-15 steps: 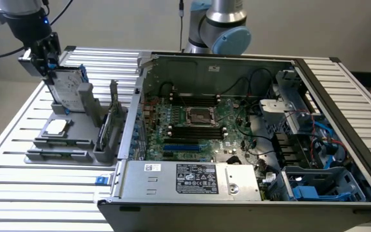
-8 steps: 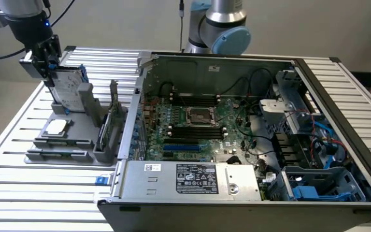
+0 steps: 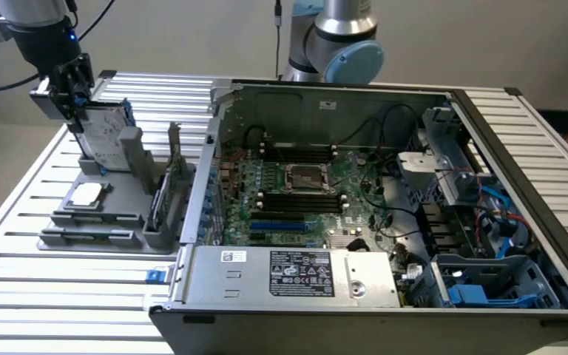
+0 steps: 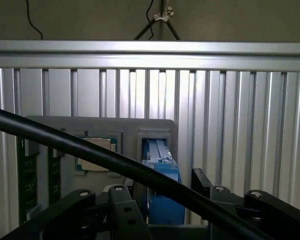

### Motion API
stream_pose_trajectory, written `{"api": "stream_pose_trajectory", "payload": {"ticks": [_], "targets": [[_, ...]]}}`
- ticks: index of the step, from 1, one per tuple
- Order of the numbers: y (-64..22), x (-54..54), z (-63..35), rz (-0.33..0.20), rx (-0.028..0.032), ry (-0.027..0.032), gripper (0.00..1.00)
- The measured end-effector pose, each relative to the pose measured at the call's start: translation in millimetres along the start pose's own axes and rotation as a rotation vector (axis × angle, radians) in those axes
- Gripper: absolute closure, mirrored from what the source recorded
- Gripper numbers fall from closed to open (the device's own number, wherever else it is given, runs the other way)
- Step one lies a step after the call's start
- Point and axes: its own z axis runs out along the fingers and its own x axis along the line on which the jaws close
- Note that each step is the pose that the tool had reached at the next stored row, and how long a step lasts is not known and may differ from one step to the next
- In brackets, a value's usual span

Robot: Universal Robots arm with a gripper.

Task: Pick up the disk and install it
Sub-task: 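Pick up the disk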

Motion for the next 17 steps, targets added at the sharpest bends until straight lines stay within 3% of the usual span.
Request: {"api": "stream_pose_trajectory", "payload": {"ticks": [6,7,15,16,17], "targets": [[0.0,0.0,0.0,0.000,0.0000,0.0000,0.46],[0.0,0.0,0.0,0.000,0.0000,0.0000,0.53],[0.0,0.0,-0.1,0.000,0.0000,0.0001,0.55],[0.0,0.0,-0.1,0.000,0.0001,0.0001,0.62],[0.0,0.0,-0.1,0.000,0.0000,0.0001,0.62]]}}
